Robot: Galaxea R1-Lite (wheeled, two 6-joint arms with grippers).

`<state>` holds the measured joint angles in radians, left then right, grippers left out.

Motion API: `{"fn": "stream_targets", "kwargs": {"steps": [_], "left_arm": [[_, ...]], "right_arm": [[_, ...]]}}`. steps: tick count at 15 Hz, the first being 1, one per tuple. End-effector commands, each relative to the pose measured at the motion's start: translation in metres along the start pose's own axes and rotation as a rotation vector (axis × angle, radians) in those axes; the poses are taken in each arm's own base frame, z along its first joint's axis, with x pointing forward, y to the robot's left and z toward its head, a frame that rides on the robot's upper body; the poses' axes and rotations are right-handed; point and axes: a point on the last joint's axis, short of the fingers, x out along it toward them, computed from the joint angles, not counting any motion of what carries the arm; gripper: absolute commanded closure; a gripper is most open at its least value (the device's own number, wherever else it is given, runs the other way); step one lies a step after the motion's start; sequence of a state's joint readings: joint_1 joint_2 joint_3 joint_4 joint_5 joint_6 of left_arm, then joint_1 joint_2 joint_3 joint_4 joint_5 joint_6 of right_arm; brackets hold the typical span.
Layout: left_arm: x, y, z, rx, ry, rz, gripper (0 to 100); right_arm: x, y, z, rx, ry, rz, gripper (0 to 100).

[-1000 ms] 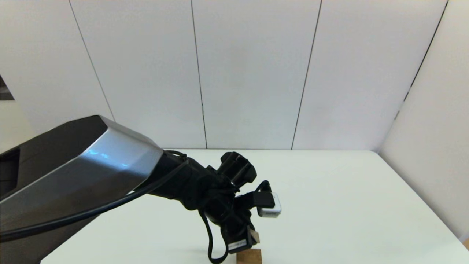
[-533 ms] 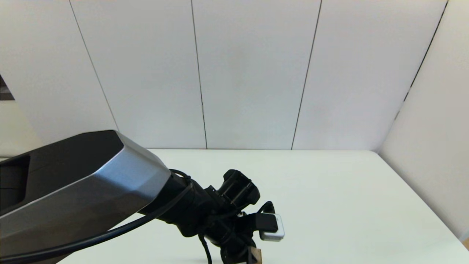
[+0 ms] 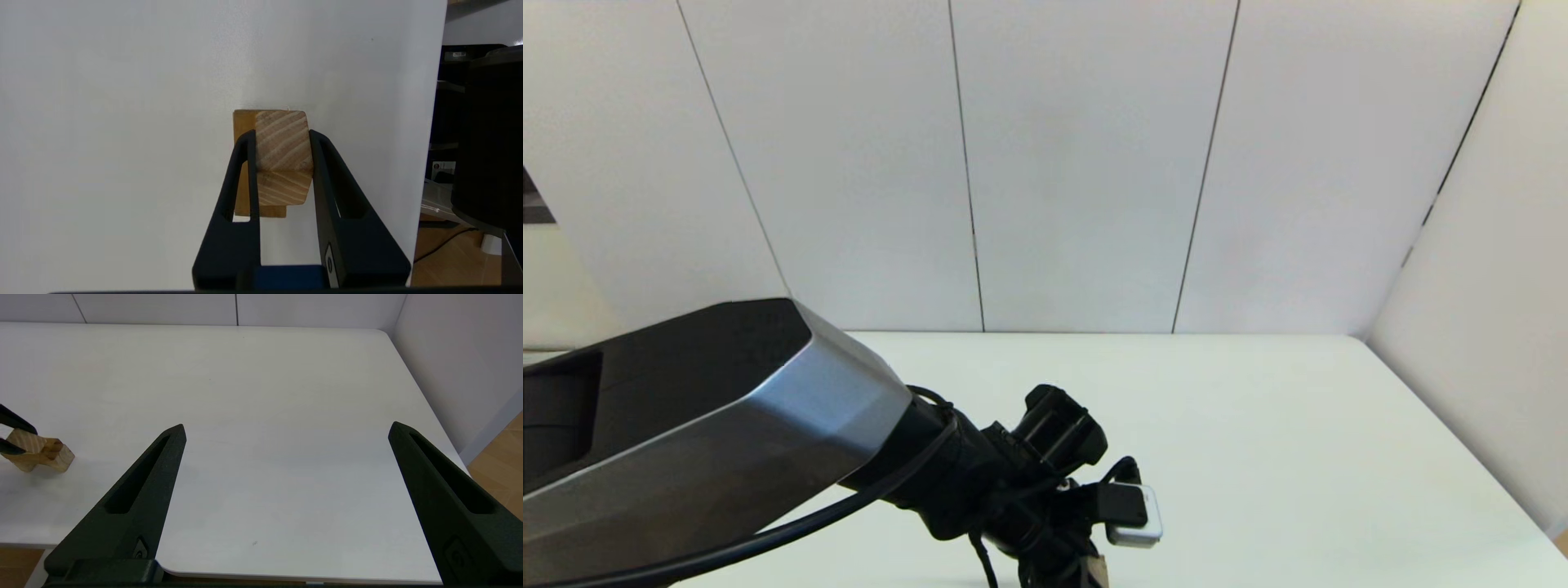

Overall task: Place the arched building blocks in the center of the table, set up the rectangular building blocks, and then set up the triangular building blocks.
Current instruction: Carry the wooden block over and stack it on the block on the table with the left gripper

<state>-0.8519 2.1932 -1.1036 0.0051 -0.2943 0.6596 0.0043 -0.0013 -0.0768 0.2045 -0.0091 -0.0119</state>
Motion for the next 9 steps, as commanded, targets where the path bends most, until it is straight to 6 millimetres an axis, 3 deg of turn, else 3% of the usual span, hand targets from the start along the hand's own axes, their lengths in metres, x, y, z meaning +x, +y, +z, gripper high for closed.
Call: {"fn": "stream_targets", "kwargs": {"steps": [1,9], "left_arm": [[0.0049,-0.0003,-0.0069,-0.001,-0.01,0.006,100],[-0.0015,0.0031,-0.0158,-0.018,-0.04,0.002,100]], "right_arm": [[0.0,0.0,-0.0001,0.0,0.001,0.0,0],[0.0,0.0,-0.0001,0.0,0.001,0.0,0]]}}
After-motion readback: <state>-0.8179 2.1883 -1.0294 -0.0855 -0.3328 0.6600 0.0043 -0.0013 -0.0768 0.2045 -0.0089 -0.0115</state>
